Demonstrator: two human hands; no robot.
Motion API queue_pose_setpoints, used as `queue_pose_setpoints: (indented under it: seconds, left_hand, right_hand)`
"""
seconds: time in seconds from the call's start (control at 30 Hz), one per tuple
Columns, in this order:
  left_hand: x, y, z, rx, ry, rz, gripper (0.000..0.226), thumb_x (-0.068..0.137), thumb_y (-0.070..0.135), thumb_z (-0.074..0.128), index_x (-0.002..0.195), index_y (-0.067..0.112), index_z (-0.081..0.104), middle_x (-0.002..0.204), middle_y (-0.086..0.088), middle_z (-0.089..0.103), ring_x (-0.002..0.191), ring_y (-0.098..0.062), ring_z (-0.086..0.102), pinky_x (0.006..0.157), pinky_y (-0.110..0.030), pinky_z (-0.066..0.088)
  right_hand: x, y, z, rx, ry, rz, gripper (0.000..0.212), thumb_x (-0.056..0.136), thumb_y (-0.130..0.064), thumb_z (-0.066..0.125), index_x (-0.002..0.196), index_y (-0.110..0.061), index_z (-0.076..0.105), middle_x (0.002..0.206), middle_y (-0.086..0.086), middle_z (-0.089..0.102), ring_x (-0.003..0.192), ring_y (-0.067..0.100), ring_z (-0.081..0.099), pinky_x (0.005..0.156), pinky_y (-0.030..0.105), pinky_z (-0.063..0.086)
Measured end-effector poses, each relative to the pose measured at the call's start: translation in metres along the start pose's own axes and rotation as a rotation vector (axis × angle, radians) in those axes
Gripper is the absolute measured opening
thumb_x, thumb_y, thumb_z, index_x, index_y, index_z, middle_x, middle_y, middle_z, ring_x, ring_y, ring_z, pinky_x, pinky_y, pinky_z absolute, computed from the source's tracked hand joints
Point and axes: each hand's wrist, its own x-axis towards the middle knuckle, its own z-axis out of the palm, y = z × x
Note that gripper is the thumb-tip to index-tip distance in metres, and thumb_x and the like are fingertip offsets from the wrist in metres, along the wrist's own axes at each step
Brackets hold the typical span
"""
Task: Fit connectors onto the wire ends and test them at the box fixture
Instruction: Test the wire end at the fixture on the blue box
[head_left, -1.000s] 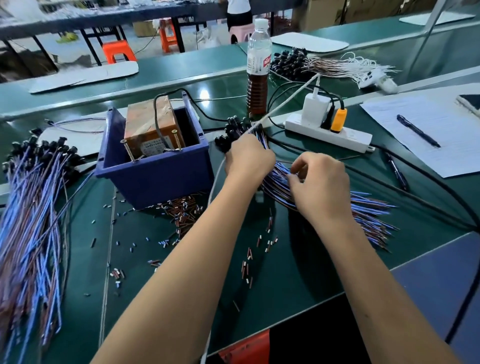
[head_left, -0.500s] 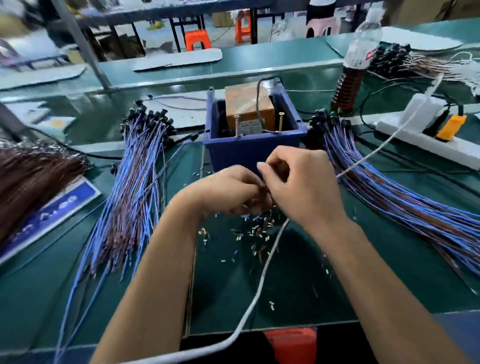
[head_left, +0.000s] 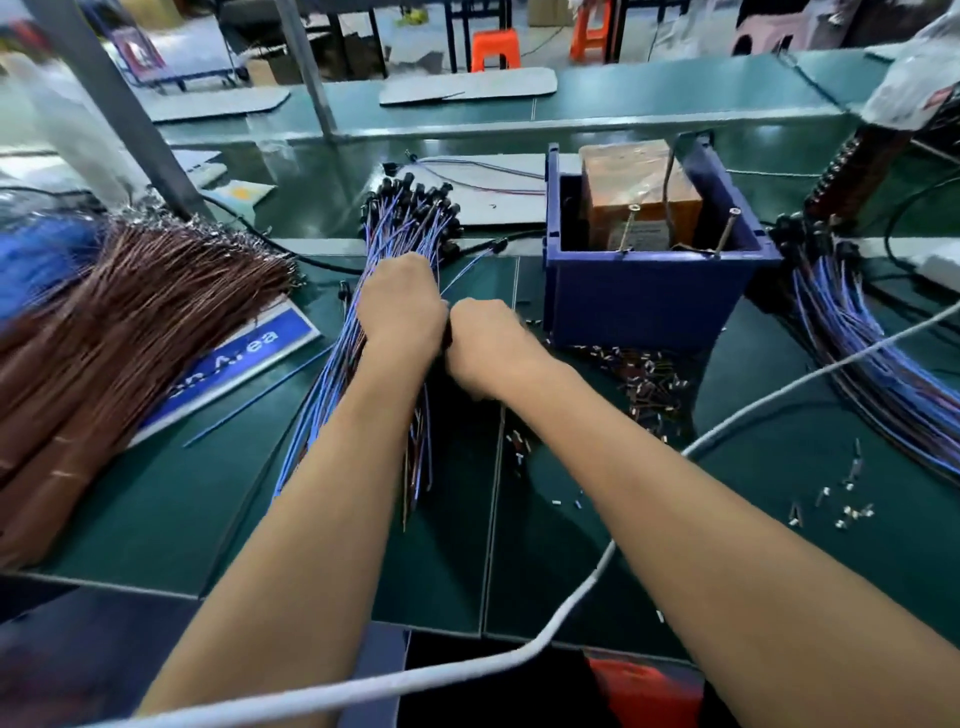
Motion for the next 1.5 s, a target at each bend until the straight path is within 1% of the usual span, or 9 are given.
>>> queue_pose_setpoints:
  seconds: [0.2,0.37,0.53,0.6,0.7,0.93,1.23,1.37,1.5]
  left_hand:
    - [0.006,-0.002,-0.002,-0.163,0.116,-0.080,0.027,0.095,0.015,0.053,0.118,0.004,0.062,0.121,-0.022,0.065,0.116,-0.042,0.060,0.095,-0.044,0.047]
    - [0.009,0.017,-0.020,-1.086,0.178,-0.325,0.014,0.100,0.008,0.038,0.089,0.015,0.043,0.102,-0.022,0.066,0.082,-0.031,0.058,0.071,-0.039,0.046]
    - [-0.002,0.039,-0.068,-1.979,0.108,-0.380,0.038,0.109,0.011,0.034,0.072,0.016,0.038,0.052,0.004,0.035,0.037,-0.009,0.027,0.036,-0.019,0.018]
    - [-0.004,0.045,-0.085,-2.154,0.118,-0.317,0.044,0.109,0.012,0.033,0.066,0.018,0.034,0.054,0.003,0.030,0.038,-0.009,0.023,0.038,-0.019,0.017]
    - [-0.004,0.044,-0.101,-2.246,0.040,-0.270,0.045,0.108,0.011,0.028,0.065,0.019,0.032,0.056,0.004,0.025,0.042,-0.009,0.019,0.039,-0.021,0.015]
    - [-0.002,0.026,-0.096,-2.029,0.075,-0.361,0.043,0.110,0.022,0.024,0.068,0.023,0.032,0.057,0.007,0.028,0.044,-0.010,0.018,0.041,-0.022,0.013]
    - [-0.071,0.089,-0.040,-0.920,0.419,0.727,0.025,0.109,0.026,0.040,0.087,0.016,0.049,0.067,0.013,0.047,0.053,-0.004,0.039,0.050,-0.020,0.029]
    - [-0.108,0.113,0.006,-0.571,0.280,0.912,0.032,0.107,0.030,0.045,0.094,0.003,0.056,0.086,0.000,0.054,0.065,-0.027,0.052,0.053,-0.040,0.043]
    - [-0.107,0.110,0.022,-0.622,0.128,0.850,0.033,0.104,0.042,0.055,0.101,0.009,0.053,0.088,0.001,0.061,0.072,-0.030,0.058,0.064,-0.048,0.050]
  right_hand:
    - [0.009,0.001,0.002,0.004,-0.006,0.029,0.003,0.099,-0.016,0.056,0.099,-0.014,0.056,0.103,0.017,0.070,0.109,0.040,0.068,0.073,0.033,0.042]
    - [-0.003,-0.004,0.000,0.322,0.139,-0.015,0.014,0.102,-0.025,0.047,0.102,-0.014,0.056,0.114,0.021,0.069,0.104,0.045,0.063,0.073,0.038,0.041]
    - [-0.018,-0.006,-0.017,0.841,0.248,-0.070,0.030,0.111,-0.020,0.043,0.086,-0.009,0.054,0.071,0.006,0.068,0.078,0.035,0.068,0.083,0.057,0.056]
    - [-0.029,0.000,-0.030,1.037,0.207,-0.124,0.028,0.110,-0.014,0.046,0.086,-0.008,0.058,0.057,0.000,0.062,0.054,0.023,0.063,0.067,0.047,0.063]
    - [-0.045,0.022,-0.050,1.099,0.162,-0.177,0.027,0.110,-0.013,0.050,0.088,-0.008,0.065,0.055,-0.002,0.050,0.038,0.008,0.041,0.044,0.026,0.046]
    - [-0.076,0.110,-0.064,0.583,0.081,-0.110,0.028,0.107,-0.019,0.056,0.090,-0.012,0.077,0.060,-0.002,0.057,0.045,0.005,0.041,0.046,0.019,0.035]
    - [-0.099,0.170,-0.060,0.726,0.288,-0.093,0.008,0.098,-0.007,0.070,0.090,-0.006,0.068,0.071,0.010,0.076,0.041,0.005,0.047,0.044,0.021,0.038]
    - [-0.107,0.178,-0.056,0.833,0.338,-0.194,0.018,0.096,-0.009,0.071,0.082,-0.020,0.070,0.064,0.003,0.072,0.043,0.010,0.048,0.041,0.023,0.040]
    - [-0.113,0.183,-0.049,0.958,0.387,-0.251,0.017,0.099,-0.018,0.071,0.094,-0.008,0.059,0.057,0.002,0.062,0.042,0.018,0.046,0.041,0.031,0.039]
